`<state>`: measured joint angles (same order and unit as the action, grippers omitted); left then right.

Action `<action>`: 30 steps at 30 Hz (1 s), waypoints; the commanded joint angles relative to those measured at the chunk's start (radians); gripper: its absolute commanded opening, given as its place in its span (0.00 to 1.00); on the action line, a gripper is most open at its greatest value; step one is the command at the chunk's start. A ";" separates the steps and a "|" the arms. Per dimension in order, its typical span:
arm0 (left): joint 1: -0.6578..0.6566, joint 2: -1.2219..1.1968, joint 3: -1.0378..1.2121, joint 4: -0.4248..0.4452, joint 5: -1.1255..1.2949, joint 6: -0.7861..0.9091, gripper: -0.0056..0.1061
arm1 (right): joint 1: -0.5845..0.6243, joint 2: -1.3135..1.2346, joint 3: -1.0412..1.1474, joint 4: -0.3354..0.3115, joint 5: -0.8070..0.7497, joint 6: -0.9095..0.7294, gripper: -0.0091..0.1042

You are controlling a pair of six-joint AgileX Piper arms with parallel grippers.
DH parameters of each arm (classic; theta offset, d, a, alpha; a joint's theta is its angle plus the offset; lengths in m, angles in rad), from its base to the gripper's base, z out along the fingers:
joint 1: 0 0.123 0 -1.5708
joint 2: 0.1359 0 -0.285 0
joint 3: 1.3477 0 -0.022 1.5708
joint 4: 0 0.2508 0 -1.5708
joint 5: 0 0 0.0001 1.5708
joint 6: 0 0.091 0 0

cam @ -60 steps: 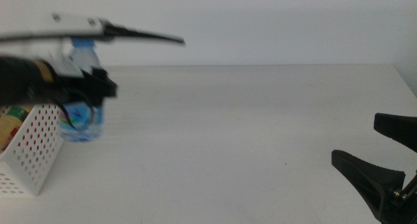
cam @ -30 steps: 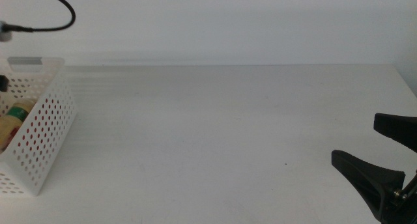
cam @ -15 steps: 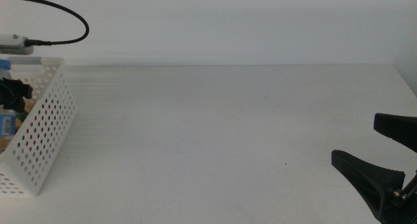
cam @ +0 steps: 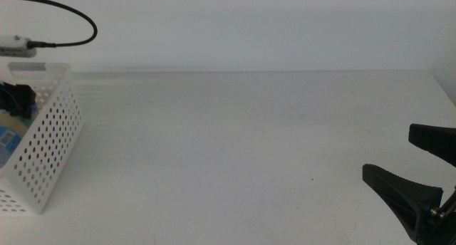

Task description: Use arms to grab the bottles and put them into the dustbin to the left of the table.

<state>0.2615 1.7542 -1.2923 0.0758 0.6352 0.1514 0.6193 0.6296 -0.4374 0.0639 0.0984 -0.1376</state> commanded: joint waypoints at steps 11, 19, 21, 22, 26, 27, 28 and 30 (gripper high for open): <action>-0.025 -0.189 -0.089 -0.033 0.054 -0.009 0.86 | -0.005 -0.004 -0.031 -0.007 -0.071 -0.004 0.76; -0.134 -0.411 -0.075 -0.010 0.048 0.093 0.76 | -0.005 -0.004 -0.031 -0.007 -0.071 -0.004 0.76; -0.165 -0.454 -0.075 -0.005 0.069 0.124 0.71 | -0.005 -0.004 -0.031 -0.007 -0.071 -0.004 0.76; -0.177 -0.476 -0.075 -0.005 0.086 0.123 0.69 | -0.005 -0.004 -0.031 -0.007 -0.071 -0.004 0.76; -0.243 -0.562 -0.060 -0.011 0.130 0.116 0.62 | -0.005 -0.004 -0.031 -0.007 -0.071 -0.004 0.76; -0.261 -0.590 -0.043 -0.011 0.122 0.111 0.60 | -0.005 -0.004 -0.031 -0.007 -0.071 -0.004 0.76; -0.278 -0.618 -0.018 -0.011 0.107 0.100 0.60 | -0.005 -0.004 -0.031 -0.007 -0.071 -0.004 0.76; -0.304 -0.676 0.043 -0.011 0.051 0.044 0.59 | -0.005 -0.004 -0.031 -0.007 -0.071 -0.004 0.76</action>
<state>-0.0221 1.1361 -1.2582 0.0671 0.7793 0.2451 0.6193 0.6296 -0.4374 0.0639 0.0984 -0.1376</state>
